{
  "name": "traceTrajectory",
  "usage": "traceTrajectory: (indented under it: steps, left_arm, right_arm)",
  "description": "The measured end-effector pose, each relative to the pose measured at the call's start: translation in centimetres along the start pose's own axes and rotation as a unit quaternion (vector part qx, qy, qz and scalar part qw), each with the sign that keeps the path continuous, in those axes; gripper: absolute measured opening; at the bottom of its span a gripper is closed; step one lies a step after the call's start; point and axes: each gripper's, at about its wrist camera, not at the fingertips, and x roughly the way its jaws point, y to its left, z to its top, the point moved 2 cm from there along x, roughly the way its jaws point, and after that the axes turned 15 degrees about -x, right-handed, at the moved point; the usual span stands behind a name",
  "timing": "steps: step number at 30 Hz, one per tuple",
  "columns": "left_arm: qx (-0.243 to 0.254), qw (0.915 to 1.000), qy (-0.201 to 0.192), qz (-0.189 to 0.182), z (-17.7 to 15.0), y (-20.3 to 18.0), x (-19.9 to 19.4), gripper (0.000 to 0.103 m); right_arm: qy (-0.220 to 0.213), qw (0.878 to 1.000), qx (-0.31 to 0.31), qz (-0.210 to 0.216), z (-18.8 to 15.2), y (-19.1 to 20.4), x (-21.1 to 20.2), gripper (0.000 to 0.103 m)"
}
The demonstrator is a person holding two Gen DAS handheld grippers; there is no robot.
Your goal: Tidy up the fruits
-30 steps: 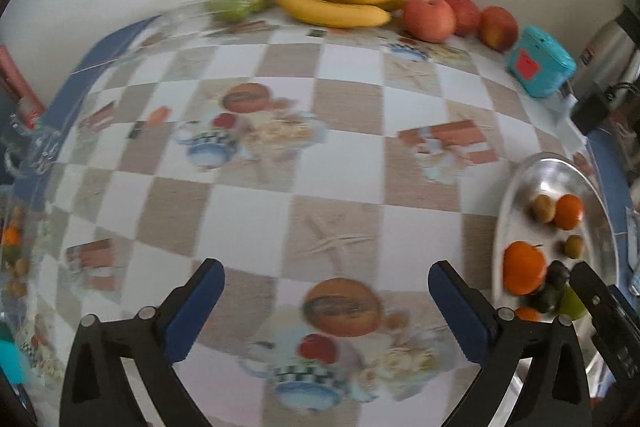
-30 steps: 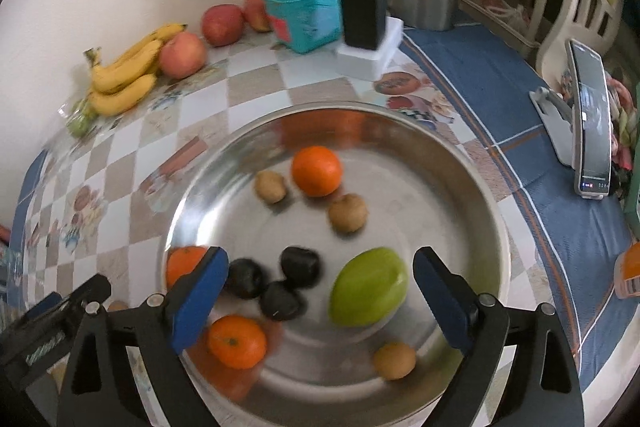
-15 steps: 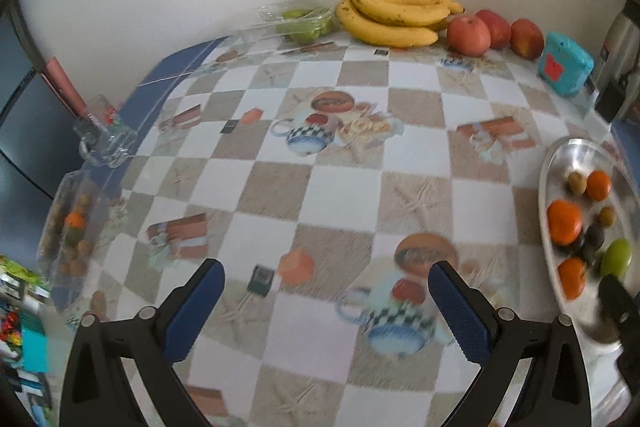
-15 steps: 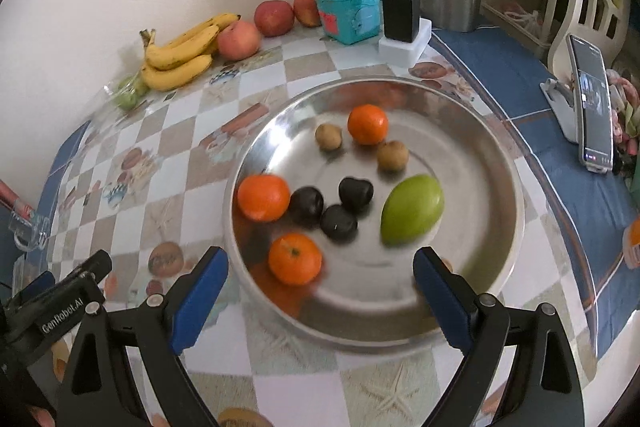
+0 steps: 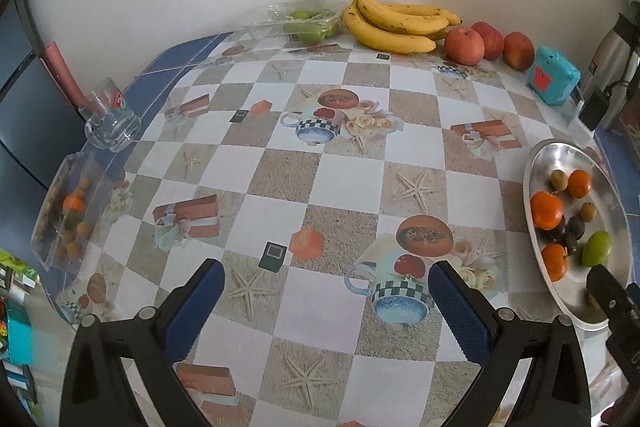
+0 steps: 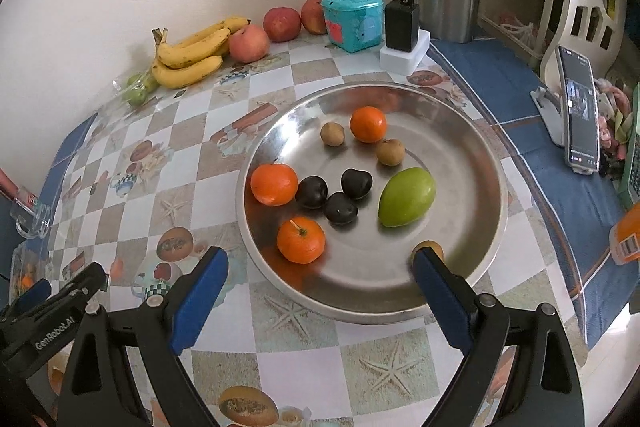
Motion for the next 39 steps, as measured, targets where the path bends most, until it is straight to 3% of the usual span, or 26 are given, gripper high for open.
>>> traceTrajectory:
  steps: [16, 39]
  left_arm:
    - [-0.013, 0.999, 0.04, 0.011, 0.2, 1.0, 1.0, 0.103]
    - [-0.017, 0.998, 0.06, 0.007, 0.0, 1.2, 1.5, 0.103]
  right_arm:
    - [0.018, 1.0, -0.015, 0.007, 0.0, 0.9, 0.8, 0.094]
    - [0.032, 0.999, -0.024, 0.008, -0.1, 1.4, 1.4, 0.094]
